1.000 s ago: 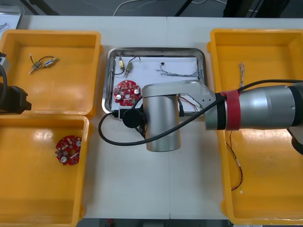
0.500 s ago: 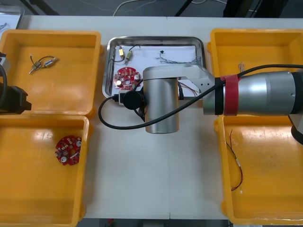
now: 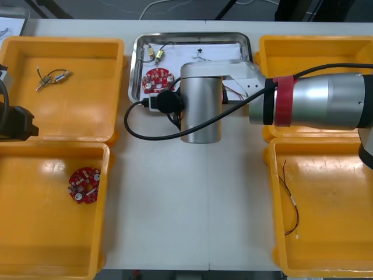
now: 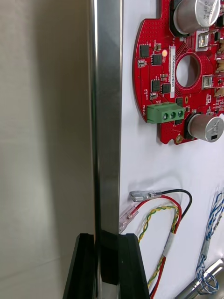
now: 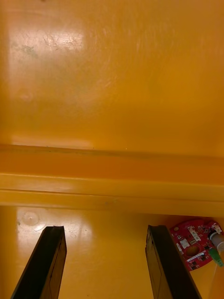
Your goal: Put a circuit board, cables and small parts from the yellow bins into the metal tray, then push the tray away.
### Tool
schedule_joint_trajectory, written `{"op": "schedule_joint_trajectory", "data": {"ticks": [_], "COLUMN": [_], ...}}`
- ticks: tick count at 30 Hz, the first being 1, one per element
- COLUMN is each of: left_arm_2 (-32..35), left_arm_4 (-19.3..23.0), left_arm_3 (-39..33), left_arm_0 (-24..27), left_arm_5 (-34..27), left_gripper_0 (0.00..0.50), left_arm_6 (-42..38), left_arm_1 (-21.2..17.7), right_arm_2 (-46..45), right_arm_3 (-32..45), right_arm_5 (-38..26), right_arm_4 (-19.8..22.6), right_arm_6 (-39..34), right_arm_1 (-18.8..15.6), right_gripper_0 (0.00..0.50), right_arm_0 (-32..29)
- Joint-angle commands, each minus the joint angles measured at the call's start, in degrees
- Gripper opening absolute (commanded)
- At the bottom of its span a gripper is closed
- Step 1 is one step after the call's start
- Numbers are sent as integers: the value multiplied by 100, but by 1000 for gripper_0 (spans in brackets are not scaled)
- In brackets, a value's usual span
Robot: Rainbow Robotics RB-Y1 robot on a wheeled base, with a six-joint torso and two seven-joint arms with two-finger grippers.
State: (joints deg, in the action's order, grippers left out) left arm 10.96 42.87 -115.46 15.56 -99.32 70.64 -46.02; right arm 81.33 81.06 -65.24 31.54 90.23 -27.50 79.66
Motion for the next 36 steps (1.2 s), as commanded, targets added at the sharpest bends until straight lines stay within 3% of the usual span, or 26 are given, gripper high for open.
{"op": "schedule_joint_trajectory", "data": {"ticks": [1,7,18,20,22,23,25,28,36], "left_arm_2": [-68,-68,-68,-68,-68,-68,-68,-68,-68], "left_arm_4": [20,20,20,20,20,20,20,20,20], "left_arm_3": [-117,-117,-117,-117,-117,-117,-117,-117,-117], "left_arm_0": [-97,-97,-97,-97,-97,-97,-97,-97,-97], "left_arm_5": [53,53,53,53,53,53,53,53,53], "left_gripper_0": [500,500,500,500,500,500,500,500,500], "left_arm_6": [380,380,380,380,380,380,380,380,380], "left_arm_1": [50,50,50,50,50,50,50,50,50], "right_arm_2": [50,50,50,50,50,50,50,50,-3], "right_arm_3": [-354,-749,-846,-846,-846,-846,-846,-846,-828], "right_arm_5": [240,697,802,802,802,802,802,793,662], "right_arm_4": [28,37,186,186,186,186,186,195,485], "right_arm_6": [231,267,267,267,267,267,275,284,381], "right_arm_1": [113,192,210,210,227,227,271,298,289], "right_gripper_0": [0,0,0,61,207,243,370,481,500], "right_arm_0": [428,437,428,428,428,428,428,428,428]}}
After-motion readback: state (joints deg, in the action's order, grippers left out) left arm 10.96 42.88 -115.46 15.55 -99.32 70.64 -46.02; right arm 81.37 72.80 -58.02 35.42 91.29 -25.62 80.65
